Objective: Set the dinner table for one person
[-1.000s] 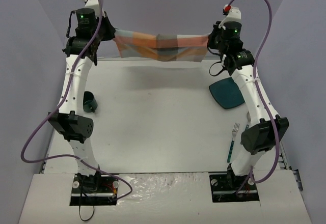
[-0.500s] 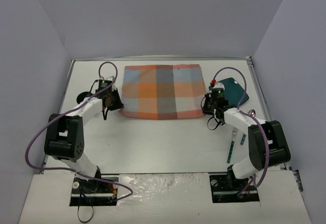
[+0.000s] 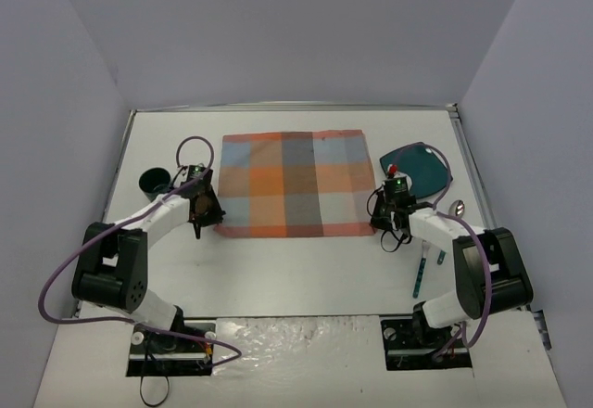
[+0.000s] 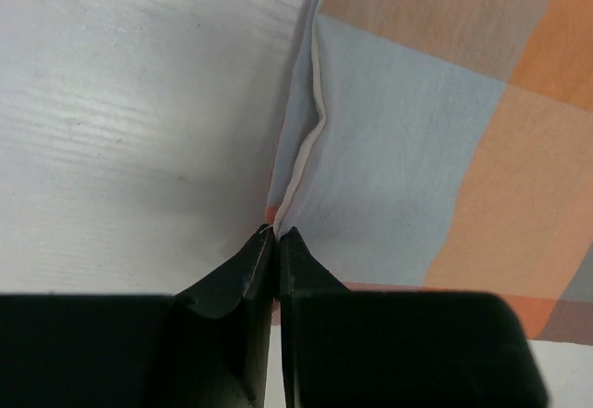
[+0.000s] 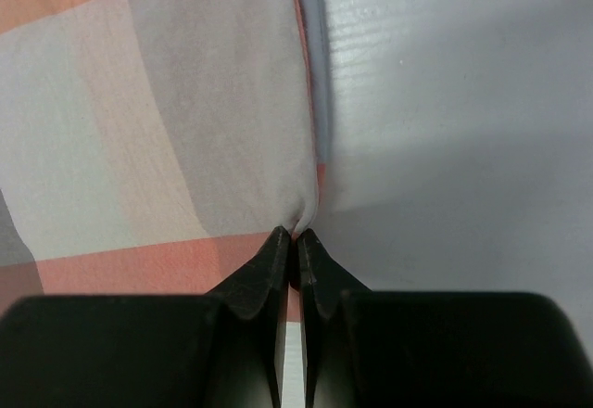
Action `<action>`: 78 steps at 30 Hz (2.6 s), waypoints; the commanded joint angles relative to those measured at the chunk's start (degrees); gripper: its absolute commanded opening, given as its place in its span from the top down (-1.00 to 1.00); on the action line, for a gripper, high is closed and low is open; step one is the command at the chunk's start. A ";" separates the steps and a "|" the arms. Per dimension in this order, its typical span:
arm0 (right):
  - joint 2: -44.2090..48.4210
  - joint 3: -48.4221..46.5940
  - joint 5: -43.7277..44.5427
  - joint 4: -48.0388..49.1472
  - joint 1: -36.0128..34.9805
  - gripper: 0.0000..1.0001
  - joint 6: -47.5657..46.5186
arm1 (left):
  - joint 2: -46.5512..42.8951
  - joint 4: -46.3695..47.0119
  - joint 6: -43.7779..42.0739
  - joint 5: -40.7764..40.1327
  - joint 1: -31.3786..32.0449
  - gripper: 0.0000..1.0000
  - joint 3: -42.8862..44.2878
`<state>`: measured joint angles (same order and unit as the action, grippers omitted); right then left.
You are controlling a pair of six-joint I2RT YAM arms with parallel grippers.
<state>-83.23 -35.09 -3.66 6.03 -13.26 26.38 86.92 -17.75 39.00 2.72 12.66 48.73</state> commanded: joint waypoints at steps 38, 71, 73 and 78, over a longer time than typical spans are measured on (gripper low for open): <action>-1.18 2.31 -2.67 11.98 3.49 -0.25 5.05 | 10.08 8.63 5.39 -2.19 3.60 -0.48 4.46; -19.76 -21.95 -13.16 22.16 4.64 -0.27 3.71 | 34.98 22.66 -9.16 15.90 -2.51 -0.53 50.34; -20.72 -21.88 -12.85 22.06 4.64 -0.27 3.39 | 37.23 24.46 -8.61 16.21 -3.10 -0.53 50.94; -21.48 -20.13 -10.91 21.28 4.78 -0.27 2.31 | 41.72 25.10 -7.84 15.75 -4.24 -0.53 53.39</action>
<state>-105.17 -54.61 -16.15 23.86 -8.93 30.41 129.80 0.78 31.81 17.60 10.04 97.49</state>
